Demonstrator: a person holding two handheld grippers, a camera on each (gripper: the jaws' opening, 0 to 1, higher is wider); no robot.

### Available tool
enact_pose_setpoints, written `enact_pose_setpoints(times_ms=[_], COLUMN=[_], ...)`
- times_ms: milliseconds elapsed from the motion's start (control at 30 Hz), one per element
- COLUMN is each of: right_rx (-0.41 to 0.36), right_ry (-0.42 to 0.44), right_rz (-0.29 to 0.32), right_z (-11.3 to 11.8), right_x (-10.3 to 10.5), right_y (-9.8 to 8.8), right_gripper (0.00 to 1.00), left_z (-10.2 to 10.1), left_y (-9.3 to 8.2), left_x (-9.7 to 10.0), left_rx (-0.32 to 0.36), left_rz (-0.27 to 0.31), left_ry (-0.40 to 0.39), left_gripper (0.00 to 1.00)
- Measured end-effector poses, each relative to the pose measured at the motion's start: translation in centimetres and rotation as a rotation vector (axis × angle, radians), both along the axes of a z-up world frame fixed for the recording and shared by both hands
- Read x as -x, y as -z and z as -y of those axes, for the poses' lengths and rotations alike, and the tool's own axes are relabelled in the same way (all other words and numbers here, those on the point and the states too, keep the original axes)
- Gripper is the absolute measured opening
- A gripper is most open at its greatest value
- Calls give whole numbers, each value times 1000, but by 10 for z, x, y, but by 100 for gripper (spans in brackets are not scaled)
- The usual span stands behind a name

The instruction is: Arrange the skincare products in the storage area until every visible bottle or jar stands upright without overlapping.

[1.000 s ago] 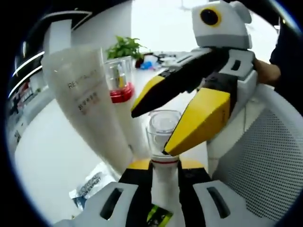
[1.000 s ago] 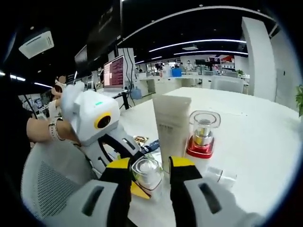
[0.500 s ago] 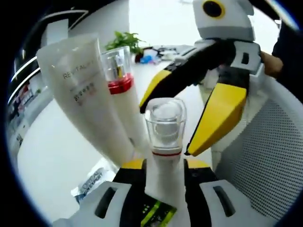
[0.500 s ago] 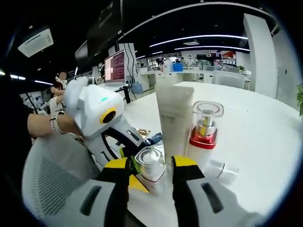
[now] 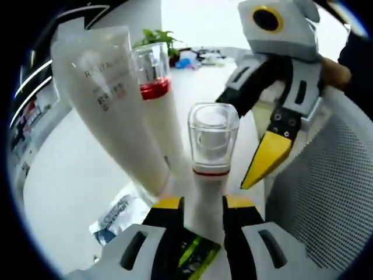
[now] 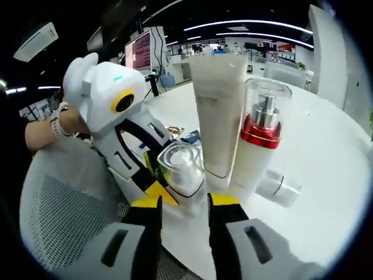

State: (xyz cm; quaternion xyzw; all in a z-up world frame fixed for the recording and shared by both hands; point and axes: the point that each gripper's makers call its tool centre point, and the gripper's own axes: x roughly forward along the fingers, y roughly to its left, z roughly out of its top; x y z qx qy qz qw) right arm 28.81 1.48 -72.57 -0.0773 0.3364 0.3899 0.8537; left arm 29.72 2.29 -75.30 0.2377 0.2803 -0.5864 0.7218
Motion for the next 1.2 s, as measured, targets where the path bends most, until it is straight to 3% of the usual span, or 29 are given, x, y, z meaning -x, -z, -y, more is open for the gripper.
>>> enact_pose_setpoints(times_ms=[233, 267, 300, 500, 833, 1200], right_rx=[53, 53, 50, 91, 110, 146], right_ry=[-8, -11, -12, -30, -25, -3], right_rz=[-36, -54, -63, -87, -92, -34], right_z=[5, 5, 4, 2, 4, 9], right_x=[-1, -1, -1, -2, -1, -14], right_y=[9, 11, 11, 18, 27, 23], right_gripper=[26, 25, 24, 21, 17, 15], left_z=[-3, -5, -6, -1, 0, 3], left_y=[-1, 1, 2, -1, -2, -3], left_x=[2, 4, 5, 12, 11, 5], left_rx=[8, 11, 12, 28, 44, 53], left_rz=[-37, -107, -139, -131, -144, -95], left_ry=[-10, -60, -72, -20, -32, -48], left_gripper=[16, 16, 16, 12, 13, 11])
